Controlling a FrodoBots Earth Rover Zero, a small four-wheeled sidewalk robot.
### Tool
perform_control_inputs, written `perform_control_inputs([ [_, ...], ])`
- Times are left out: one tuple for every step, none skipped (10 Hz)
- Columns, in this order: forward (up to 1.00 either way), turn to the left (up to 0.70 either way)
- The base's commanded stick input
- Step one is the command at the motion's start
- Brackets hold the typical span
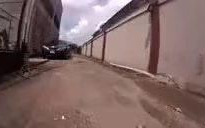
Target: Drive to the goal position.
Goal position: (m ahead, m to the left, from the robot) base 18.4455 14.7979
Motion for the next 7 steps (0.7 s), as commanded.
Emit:
perform_control_inputs([
  [0.5,0.3],
  [0.5,0.4],
  [0.5,0.5],
  [0.5,0.52],
  [0.5,0.52],
  [0.5,0.52],
  [0.5,0.52],
])
